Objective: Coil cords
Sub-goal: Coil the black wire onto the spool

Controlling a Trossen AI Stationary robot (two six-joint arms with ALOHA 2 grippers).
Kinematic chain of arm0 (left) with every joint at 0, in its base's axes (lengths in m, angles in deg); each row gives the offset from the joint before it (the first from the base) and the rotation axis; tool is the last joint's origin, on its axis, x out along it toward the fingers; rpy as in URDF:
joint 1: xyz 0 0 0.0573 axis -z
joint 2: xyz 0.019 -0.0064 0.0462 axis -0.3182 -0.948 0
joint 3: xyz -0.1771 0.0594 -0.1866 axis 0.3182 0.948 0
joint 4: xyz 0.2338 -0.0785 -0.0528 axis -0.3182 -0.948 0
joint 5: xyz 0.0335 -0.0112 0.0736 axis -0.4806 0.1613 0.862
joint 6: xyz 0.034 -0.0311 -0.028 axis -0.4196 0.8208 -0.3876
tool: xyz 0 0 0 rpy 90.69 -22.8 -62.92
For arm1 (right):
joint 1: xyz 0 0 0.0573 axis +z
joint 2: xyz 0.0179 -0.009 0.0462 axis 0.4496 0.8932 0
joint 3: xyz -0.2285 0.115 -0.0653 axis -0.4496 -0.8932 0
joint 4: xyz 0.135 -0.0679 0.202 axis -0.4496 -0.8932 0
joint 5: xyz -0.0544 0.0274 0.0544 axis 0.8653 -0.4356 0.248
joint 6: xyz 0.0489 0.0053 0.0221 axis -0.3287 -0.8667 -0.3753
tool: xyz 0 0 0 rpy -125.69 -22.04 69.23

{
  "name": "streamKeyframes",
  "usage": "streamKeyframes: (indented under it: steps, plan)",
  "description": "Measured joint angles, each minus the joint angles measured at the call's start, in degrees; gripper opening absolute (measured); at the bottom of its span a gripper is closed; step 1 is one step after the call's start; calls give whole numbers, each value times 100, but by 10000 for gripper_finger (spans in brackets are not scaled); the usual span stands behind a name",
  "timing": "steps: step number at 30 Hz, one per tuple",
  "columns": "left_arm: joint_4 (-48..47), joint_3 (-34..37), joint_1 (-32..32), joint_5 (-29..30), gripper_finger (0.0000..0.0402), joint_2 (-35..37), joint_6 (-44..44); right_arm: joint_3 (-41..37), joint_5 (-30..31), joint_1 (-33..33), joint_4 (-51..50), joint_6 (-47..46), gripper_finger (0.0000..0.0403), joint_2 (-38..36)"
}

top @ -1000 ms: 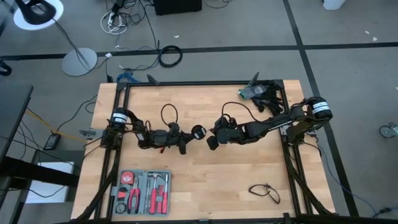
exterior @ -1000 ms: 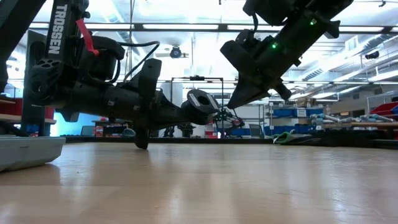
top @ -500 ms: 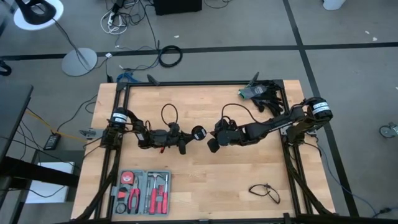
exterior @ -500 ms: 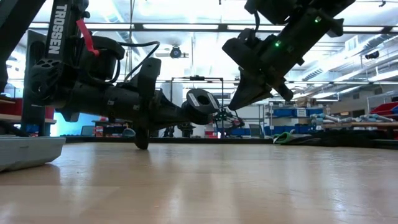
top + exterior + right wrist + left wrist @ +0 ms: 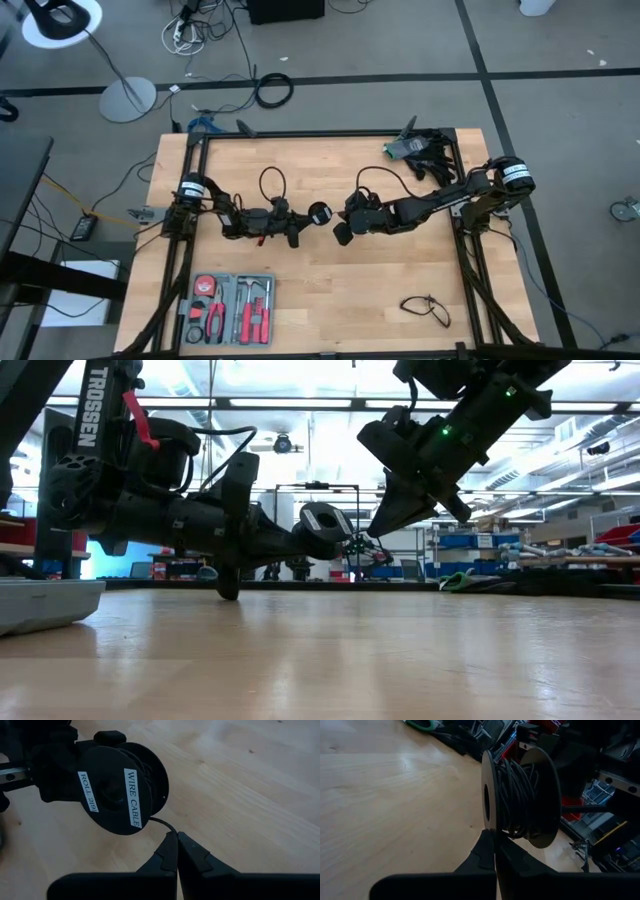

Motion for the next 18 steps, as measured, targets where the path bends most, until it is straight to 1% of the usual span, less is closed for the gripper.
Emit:
streamKeyframes:
  steps: [5, 13, 18]
  plan:
    - [0, -4, -2, 29, 10, 0, 84, 0, -21, 0, -9, -107, 0, 0]
    - [-148, -16, -7, 21, 62, 6, 118, 0, -129, 2, -122, -177, 0, 2]
    - [-536, -17, -24, -231, 77, 27, 99, 0, -263, 2, -310, -443, 0, 2]
